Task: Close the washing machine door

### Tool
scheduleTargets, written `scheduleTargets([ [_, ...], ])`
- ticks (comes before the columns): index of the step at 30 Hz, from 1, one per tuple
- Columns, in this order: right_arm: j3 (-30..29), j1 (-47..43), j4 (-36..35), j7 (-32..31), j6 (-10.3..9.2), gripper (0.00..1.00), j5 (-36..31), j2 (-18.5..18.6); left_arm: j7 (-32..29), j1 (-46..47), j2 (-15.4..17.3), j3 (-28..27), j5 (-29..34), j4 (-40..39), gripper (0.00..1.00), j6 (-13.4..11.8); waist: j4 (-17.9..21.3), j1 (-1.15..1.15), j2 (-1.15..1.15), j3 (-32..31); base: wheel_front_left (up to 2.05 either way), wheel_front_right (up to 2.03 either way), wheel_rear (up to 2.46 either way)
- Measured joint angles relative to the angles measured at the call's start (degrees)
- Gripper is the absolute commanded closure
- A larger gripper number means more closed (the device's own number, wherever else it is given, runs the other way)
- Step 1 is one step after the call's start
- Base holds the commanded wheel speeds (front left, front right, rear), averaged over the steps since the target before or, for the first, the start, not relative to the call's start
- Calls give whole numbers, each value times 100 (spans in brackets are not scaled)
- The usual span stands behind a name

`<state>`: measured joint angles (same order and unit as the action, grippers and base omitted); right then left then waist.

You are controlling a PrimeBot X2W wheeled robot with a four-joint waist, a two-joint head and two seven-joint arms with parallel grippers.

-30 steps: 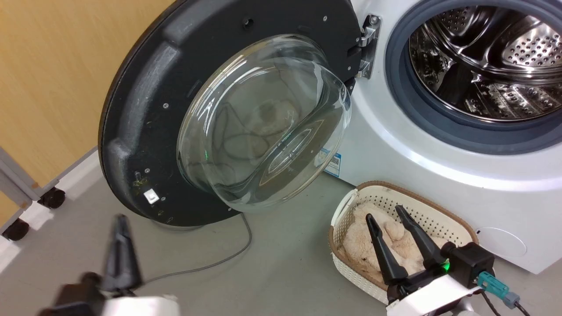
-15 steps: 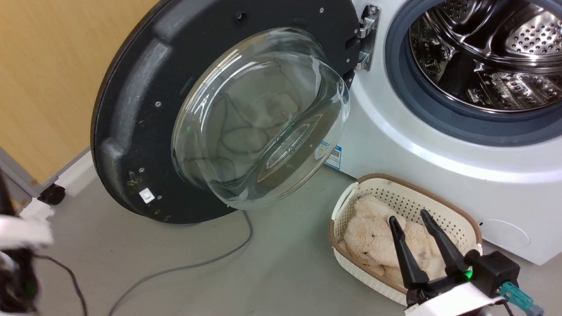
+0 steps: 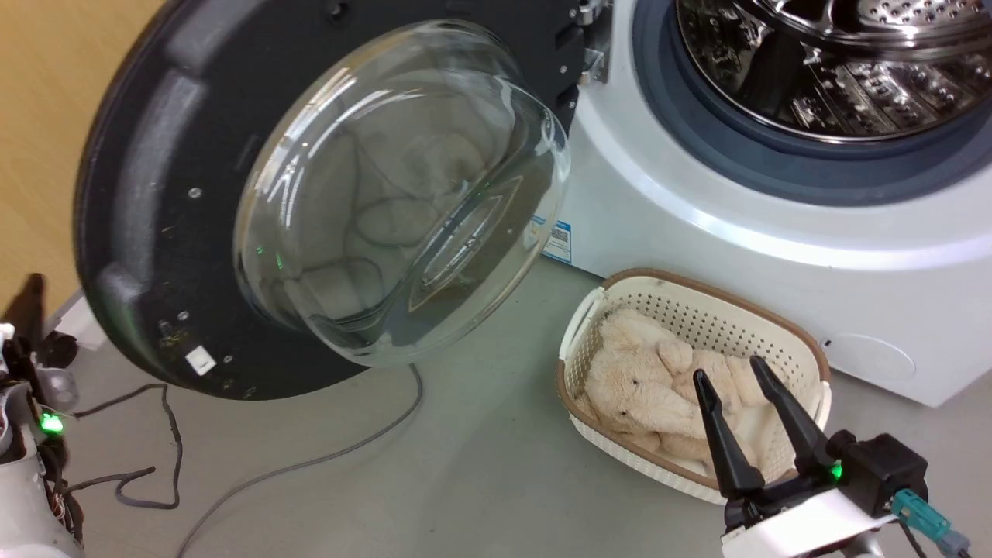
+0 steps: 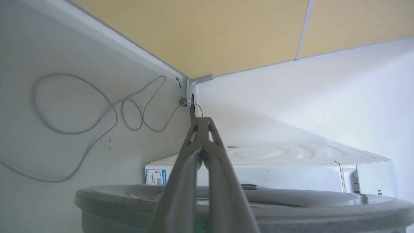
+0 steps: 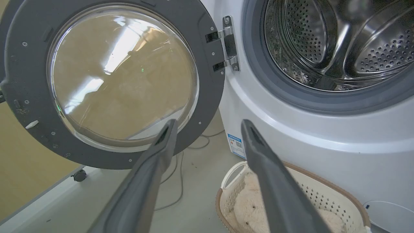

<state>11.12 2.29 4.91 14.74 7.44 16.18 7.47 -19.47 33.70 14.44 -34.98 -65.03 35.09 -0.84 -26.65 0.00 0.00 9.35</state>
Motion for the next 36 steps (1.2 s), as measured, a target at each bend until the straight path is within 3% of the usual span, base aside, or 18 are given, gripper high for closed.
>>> scheduleTargets([
  [4,-5,60,-9,0,0,0,0,15,-736,24,9,15,-315,199,100,7,78,0,0,79,0,0,0],
  [12,-30,58,15,0,0,0,1,5,-1994,-269,80,207,-671,56,100,288,105,0,0,3,0,0,0],
  [19,-38,34,76,0,0,0,2,-103,-3058,-964,-214,467,-940,-620,100,255,159,0,0,-239,0,0,0],
  [23,-111,-83,103,0,0,0,2,-168,-3421,-1449,-531,601,-1049,-1283,100,244,251,0,0,-354,0,0,0],
  [30,-327,-244,82,0,0,0,-1,-221,-4002,-2201,-1010,1148,-1228,-2318,100,15,522,0,0,-476,0,0,0],
  [36,-612,-353,45,0,0,0,1,-263,-4094,-2805,-1105,1807,-1670,-3026,100,-160,924,1,0,-545,0,0,0],
])
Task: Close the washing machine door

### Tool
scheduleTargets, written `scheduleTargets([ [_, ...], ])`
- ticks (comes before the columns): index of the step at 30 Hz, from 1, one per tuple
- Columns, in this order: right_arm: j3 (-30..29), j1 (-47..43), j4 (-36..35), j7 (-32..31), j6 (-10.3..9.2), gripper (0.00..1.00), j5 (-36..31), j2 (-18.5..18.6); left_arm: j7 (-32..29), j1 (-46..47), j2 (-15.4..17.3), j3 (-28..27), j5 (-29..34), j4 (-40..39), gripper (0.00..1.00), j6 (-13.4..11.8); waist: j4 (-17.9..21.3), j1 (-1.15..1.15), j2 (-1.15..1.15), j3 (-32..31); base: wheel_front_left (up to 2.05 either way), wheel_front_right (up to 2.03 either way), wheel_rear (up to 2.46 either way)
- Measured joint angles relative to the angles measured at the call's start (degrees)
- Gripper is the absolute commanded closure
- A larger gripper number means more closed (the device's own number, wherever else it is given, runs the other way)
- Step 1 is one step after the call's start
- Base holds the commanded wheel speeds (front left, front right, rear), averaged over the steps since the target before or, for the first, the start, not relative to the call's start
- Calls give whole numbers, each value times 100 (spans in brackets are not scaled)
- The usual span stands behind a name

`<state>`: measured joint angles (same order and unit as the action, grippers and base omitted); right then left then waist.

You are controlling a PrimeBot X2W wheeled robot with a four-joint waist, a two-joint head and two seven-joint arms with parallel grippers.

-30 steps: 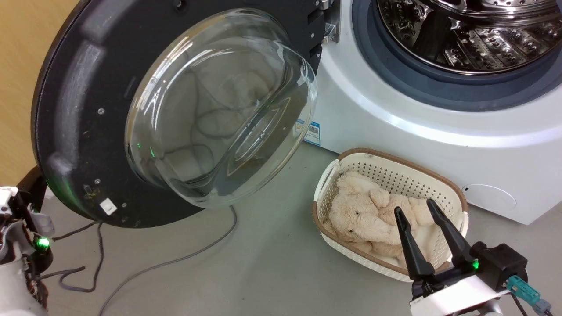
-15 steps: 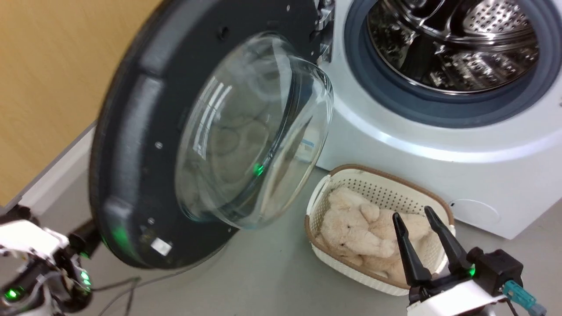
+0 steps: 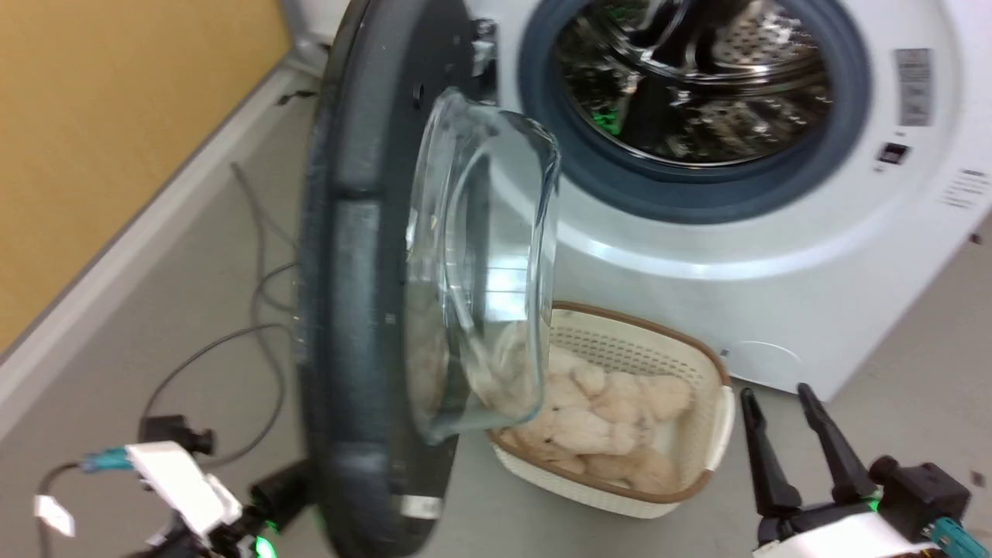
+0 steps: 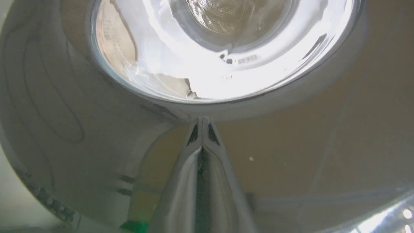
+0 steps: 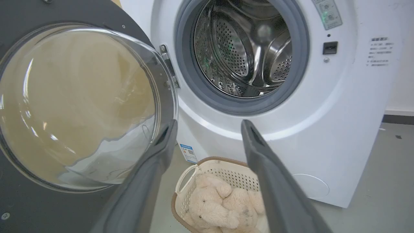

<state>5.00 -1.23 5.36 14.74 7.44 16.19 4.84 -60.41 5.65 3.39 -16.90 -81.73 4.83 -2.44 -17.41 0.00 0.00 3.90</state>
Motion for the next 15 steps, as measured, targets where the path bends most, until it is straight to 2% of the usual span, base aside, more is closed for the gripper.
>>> scheduleTargets([
  [7,-256,-122,-103,0,0,0,-16,15,592,-480,-31,1322,-925,-523,100,-37,602,0,0,33,0,0,0],
  [15,-355,-126,-208,0,0,0,-20,49,1425,-341,-37,2387,-1291,-378,100,229,1350,0,0,222,0,0,0],
])
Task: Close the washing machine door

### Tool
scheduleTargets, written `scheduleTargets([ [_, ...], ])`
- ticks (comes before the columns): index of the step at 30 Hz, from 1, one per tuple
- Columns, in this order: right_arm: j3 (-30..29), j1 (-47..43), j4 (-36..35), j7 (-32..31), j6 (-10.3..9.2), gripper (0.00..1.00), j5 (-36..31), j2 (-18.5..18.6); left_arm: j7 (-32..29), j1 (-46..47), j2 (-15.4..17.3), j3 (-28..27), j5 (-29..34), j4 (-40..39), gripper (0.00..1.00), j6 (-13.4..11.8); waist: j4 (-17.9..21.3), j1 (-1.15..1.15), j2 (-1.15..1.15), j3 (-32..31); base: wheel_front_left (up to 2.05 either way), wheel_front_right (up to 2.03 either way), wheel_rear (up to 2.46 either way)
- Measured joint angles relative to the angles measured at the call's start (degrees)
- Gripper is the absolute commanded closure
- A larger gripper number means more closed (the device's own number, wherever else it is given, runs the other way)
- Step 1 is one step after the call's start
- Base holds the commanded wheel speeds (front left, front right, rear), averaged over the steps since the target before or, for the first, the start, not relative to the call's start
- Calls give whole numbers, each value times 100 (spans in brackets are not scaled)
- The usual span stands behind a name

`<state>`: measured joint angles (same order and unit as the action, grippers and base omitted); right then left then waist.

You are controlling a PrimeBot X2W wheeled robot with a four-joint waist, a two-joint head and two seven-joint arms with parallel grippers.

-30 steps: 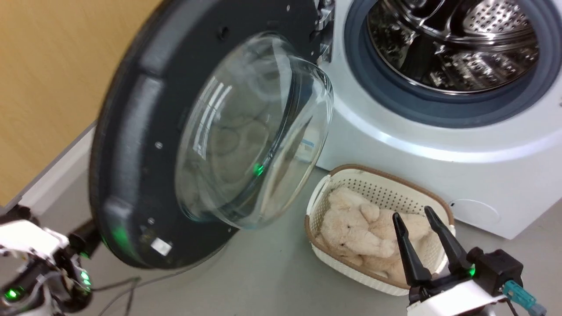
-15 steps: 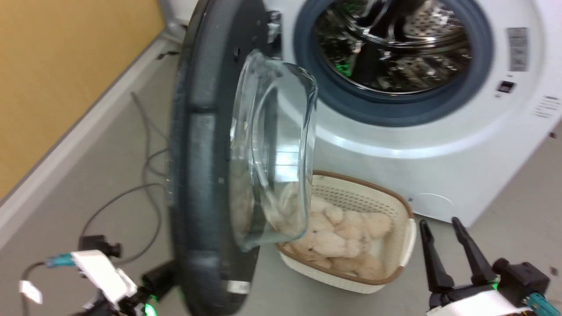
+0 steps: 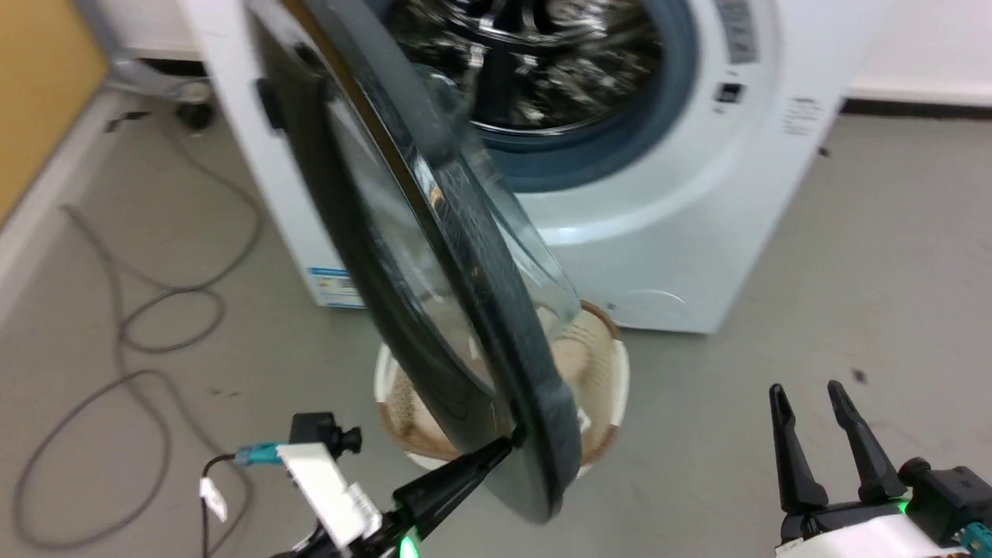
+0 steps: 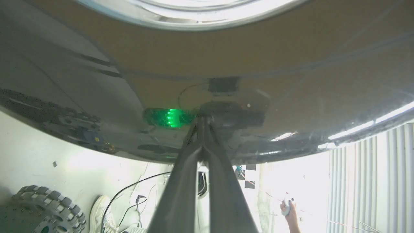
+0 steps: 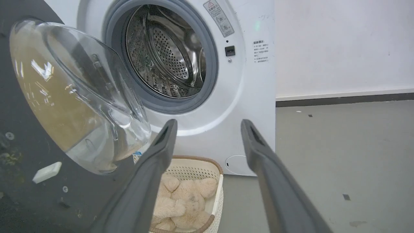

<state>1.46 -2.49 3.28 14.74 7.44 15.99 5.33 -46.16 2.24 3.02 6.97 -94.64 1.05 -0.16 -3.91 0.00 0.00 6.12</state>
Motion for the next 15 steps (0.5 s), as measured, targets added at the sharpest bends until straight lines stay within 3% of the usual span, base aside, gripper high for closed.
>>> scheduleTargets([
  [6,65,51,-25,0,0,0,2,-8,867,577,-4,530,-83,527,100,248,657,0,0,156,0,0,0],
  [15,253,248,-18,0,0,0,21,-99,2444,1681,-18,843,-631,1562,100,530,1648,0,0,502,0,0,0],
])
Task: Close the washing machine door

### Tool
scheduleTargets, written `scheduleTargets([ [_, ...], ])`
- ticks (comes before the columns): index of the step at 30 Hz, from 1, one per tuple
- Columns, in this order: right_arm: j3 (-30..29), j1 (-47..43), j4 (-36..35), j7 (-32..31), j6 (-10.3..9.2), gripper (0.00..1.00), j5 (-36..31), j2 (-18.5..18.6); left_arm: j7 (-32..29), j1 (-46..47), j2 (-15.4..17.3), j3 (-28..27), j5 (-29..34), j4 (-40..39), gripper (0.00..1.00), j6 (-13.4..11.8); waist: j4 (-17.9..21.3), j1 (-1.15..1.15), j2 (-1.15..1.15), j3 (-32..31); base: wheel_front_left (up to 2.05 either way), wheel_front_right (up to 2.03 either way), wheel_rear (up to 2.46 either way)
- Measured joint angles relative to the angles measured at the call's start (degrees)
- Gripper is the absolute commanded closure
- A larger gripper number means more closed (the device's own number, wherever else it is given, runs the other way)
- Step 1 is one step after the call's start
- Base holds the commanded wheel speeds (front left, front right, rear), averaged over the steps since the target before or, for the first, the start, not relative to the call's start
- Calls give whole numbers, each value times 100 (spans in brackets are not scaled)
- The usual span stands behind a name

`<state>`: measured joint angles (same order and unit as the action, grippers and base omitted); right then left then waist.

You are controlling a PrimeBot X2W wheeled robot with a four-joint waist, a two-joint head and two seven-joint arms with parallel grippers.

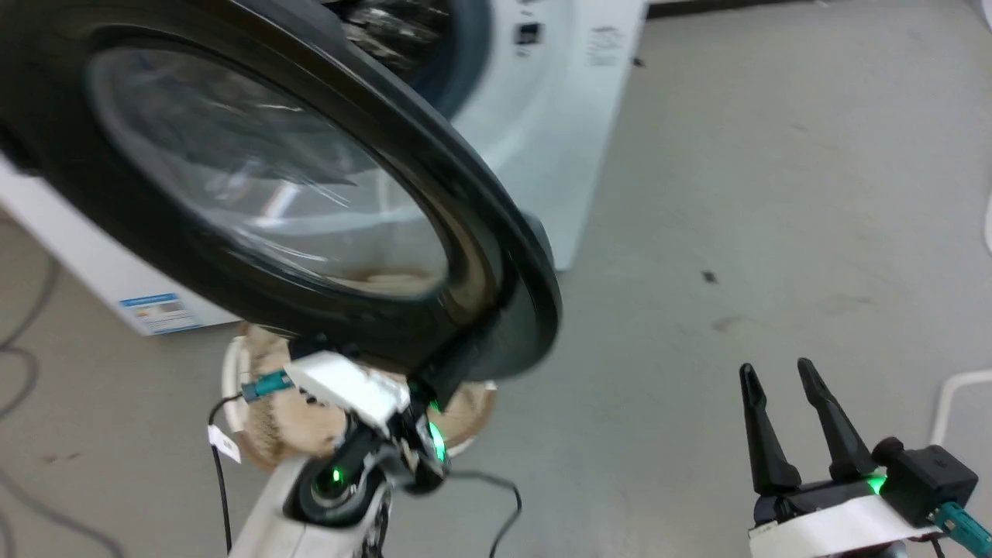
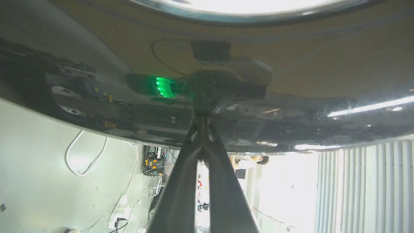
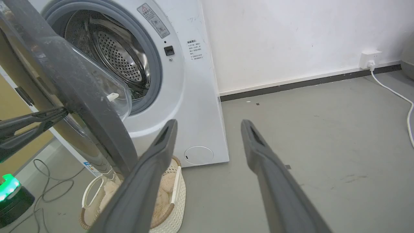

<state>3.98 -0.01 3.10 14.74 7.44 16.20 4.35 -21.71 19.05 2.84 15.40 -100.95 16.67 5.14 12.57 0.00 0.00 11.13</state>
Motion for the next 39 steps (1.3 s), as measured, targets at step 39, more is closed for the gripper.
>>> scheduleTargets([
  [39,37,-106,56,0,0,0,-7,21,3446,-866,2187,1145,4784,-315,100,-87,-727,0,0,-679,0,0,0],
])
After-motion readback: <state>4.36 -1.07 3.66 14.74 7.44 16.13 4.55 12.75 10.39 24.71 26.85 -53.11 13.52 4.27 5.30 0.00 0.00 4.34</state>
